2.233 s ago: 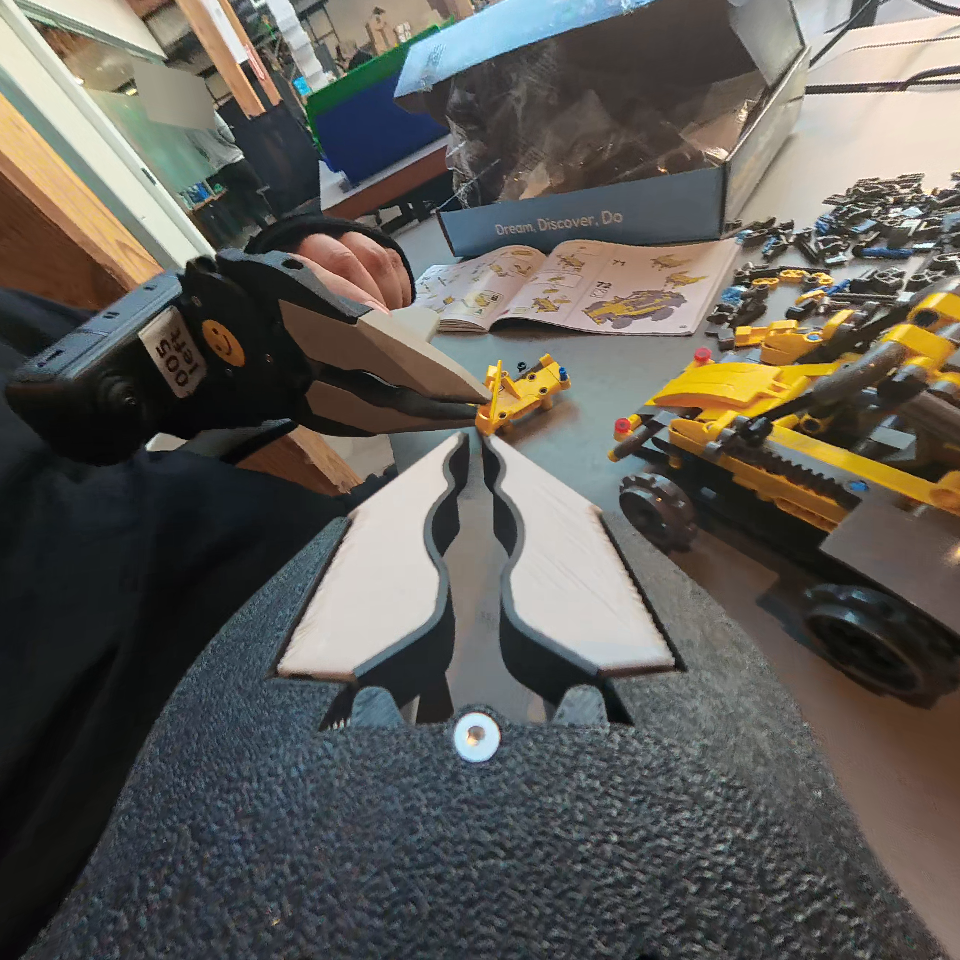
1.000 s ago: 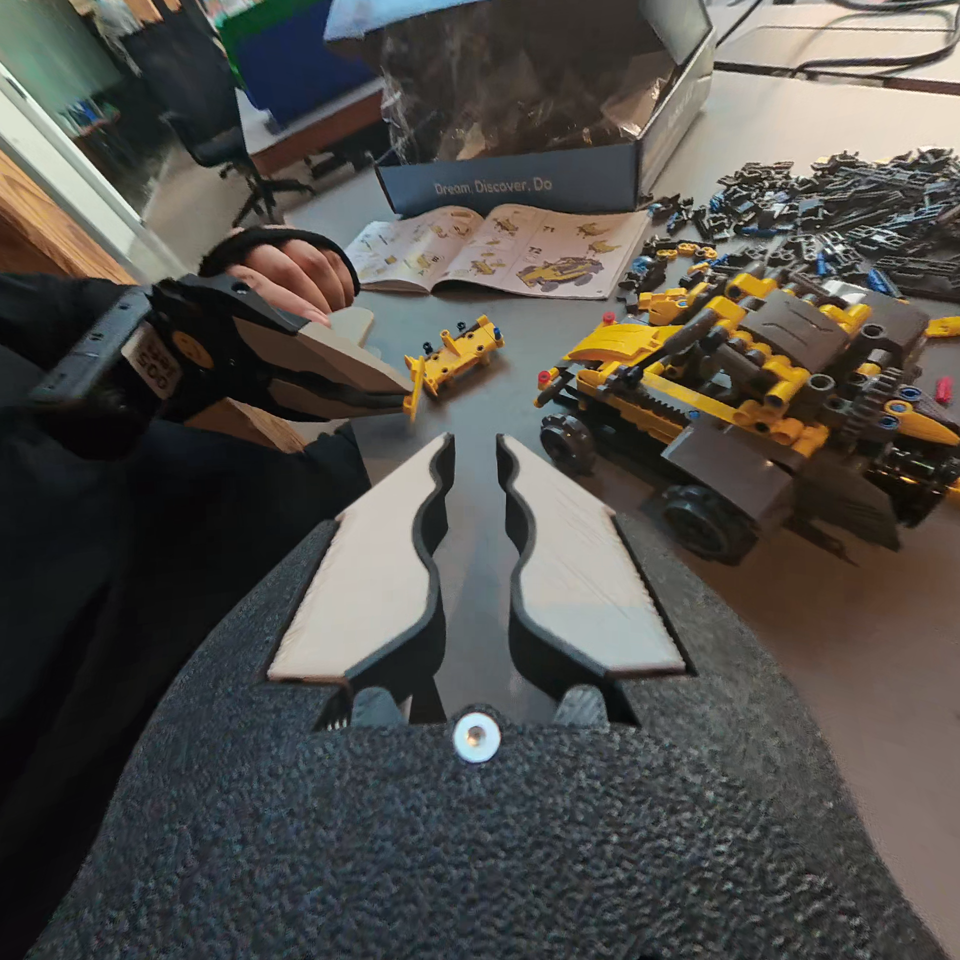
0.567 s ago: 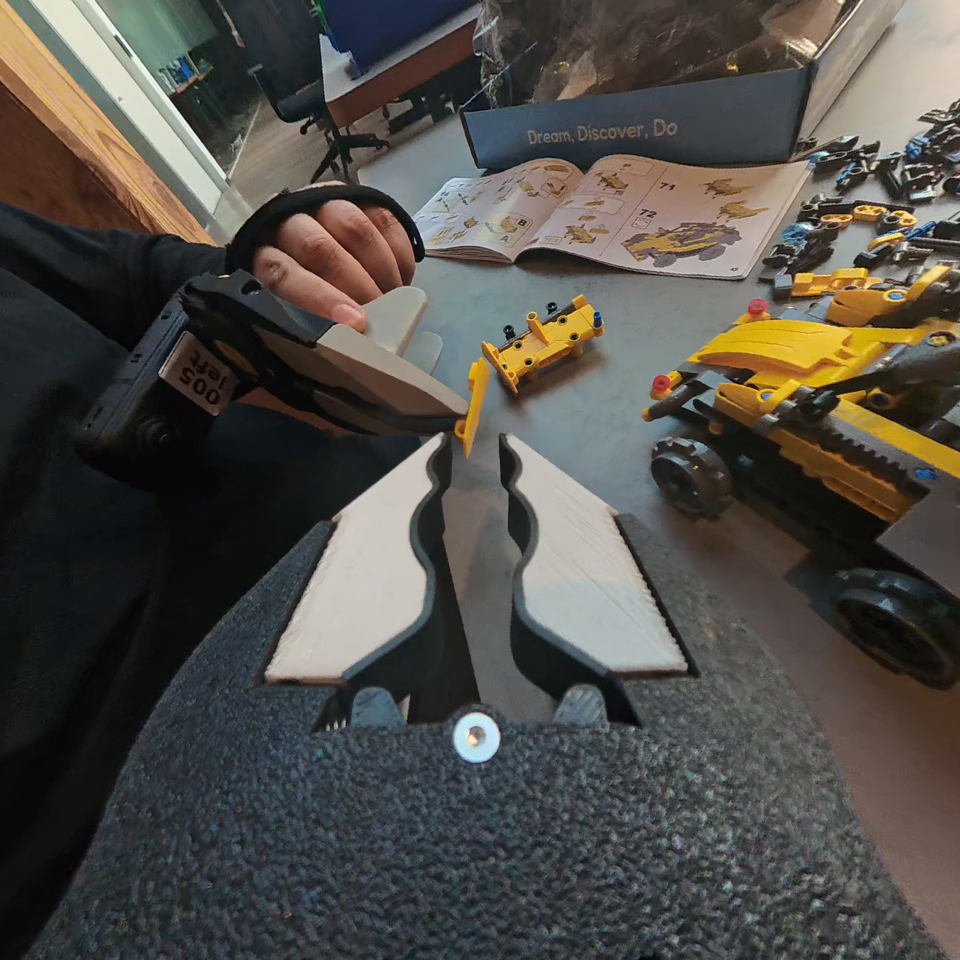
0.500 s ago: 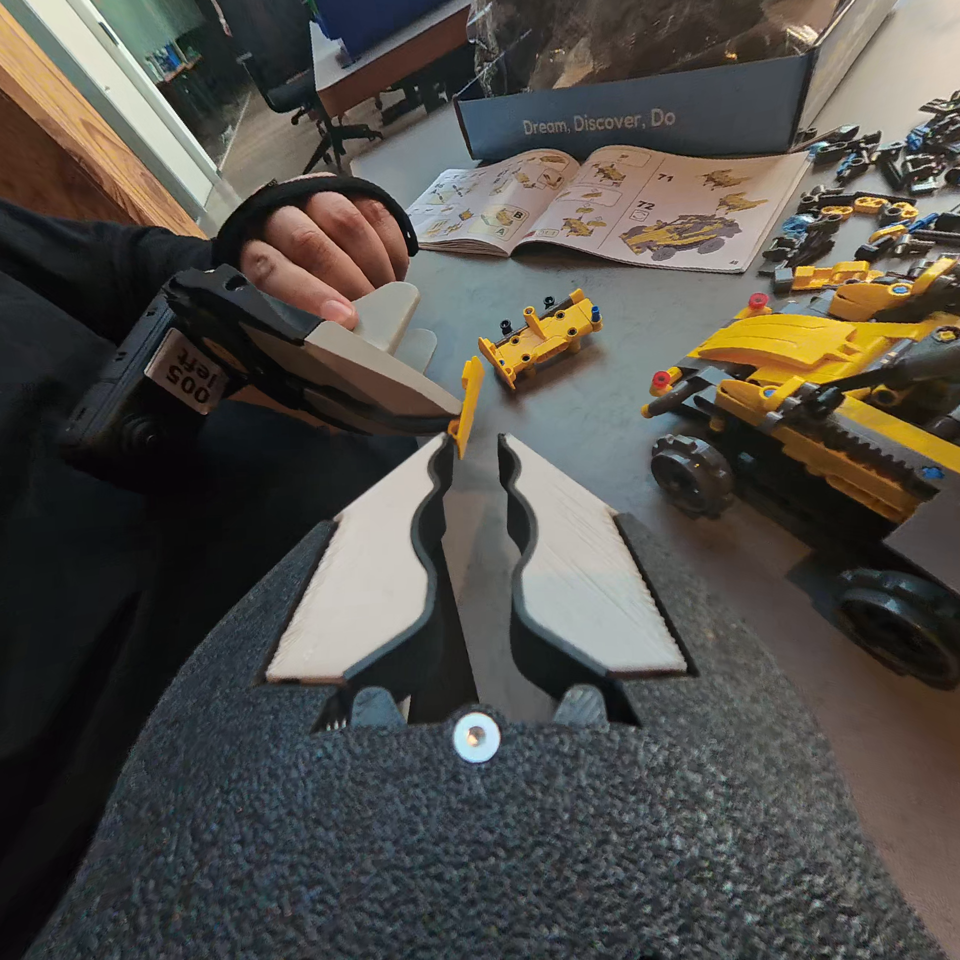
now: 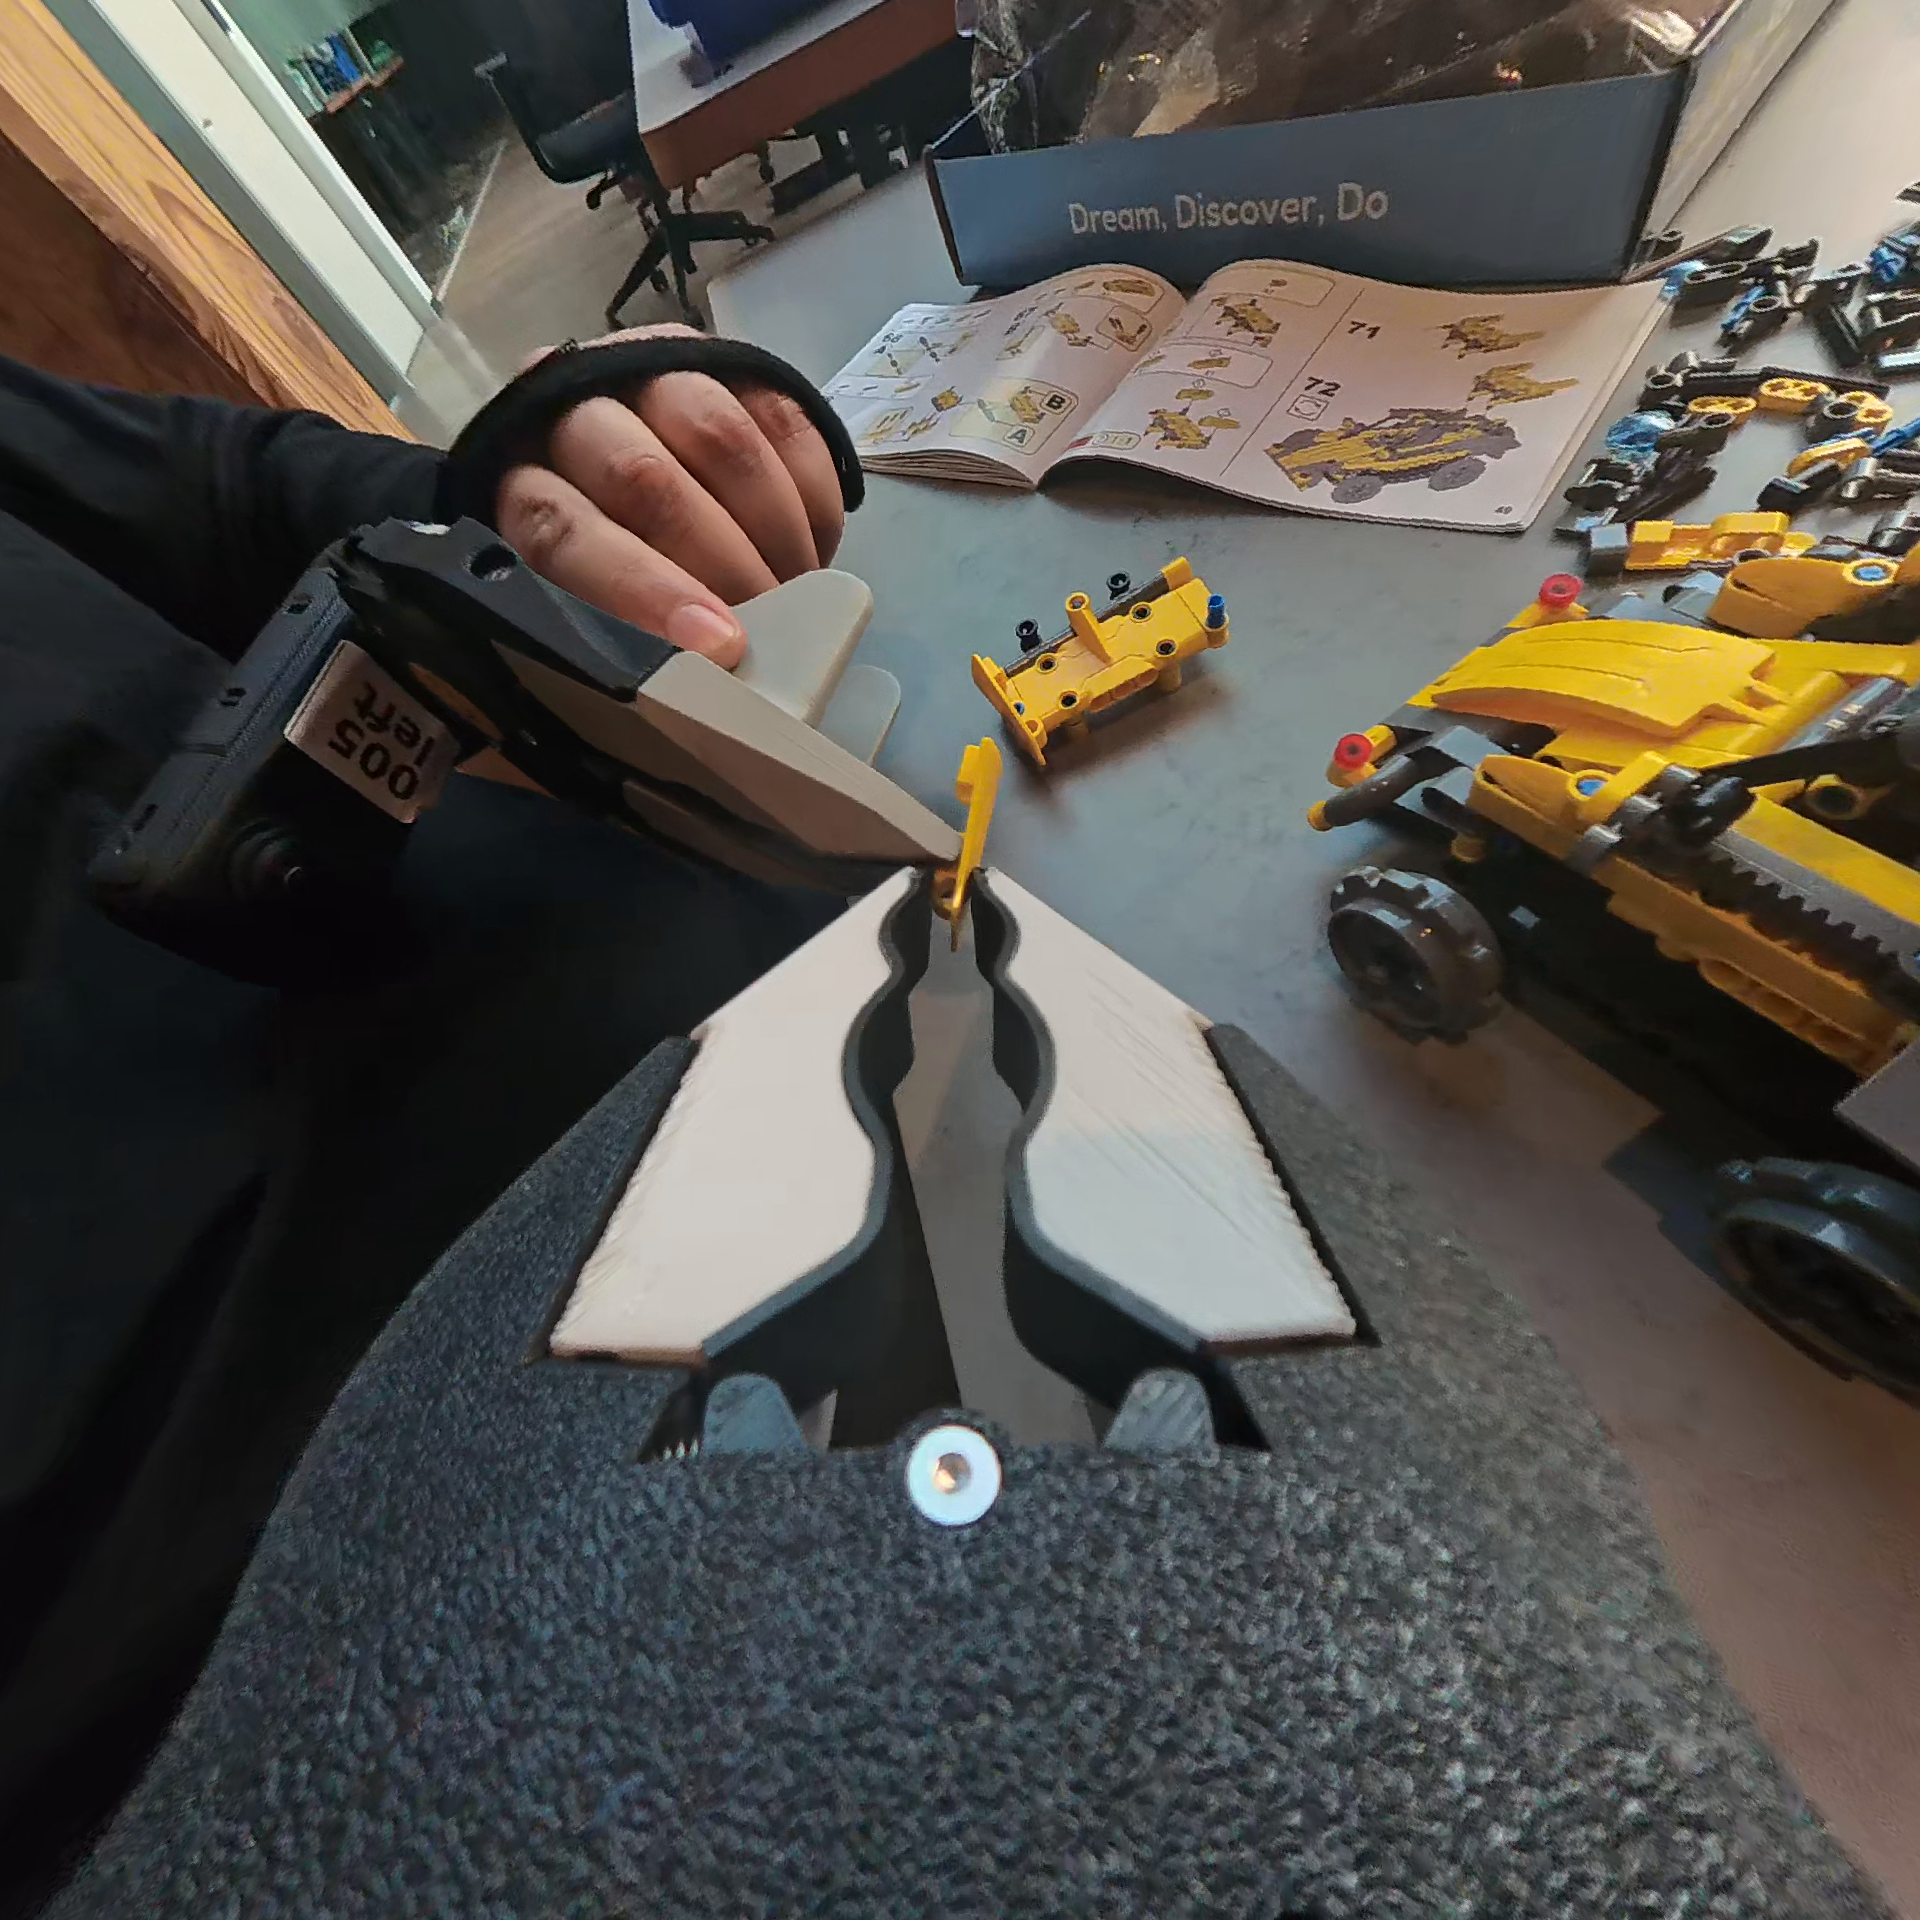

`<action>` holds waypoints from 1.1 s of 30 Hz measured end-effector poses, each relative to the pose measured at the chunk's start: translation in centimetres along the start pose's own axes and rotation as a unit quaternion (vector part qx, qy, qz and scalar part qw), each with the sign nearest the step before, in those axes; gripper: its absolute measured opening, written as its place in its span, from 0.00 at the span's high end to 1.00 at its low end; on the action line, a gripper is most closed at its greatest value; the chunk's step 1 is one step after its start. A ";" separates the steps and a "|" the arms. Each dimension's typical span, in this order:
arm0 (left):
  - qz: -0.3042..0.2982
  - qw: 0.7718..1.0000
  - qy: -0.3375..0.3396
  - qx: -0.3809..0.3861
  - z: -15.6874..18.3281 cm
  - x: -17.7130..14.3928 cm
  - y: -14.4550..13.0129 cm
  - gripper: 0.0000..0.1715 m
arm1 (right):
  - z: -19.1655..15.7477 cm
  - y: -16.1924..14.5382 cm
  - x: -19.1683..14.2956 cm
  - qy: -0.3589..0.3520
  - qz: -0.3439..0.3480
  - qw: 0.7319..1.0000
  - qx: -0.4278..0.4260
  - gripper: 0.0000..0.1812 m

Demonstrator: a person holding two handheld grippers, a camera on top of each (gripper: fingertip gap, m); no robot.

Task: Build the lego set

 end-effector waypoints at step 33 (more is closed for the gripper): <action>0.085 0.746 -0.359 -0.554 3.5 -0.6 -12.2 0.46 | 7.7 1.1 -10.5 -0.175 0.062 0.982 0.026 0.96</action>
Point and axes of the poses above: each gripper's, where its closed fingertips meet, x out along the fingers, y out of its top, z = x × y across the jaws, the point moved 4 cm from there along -x, back along the fingers, and after that the axes turned 14 degrees about -y, right-handed, at the moved point
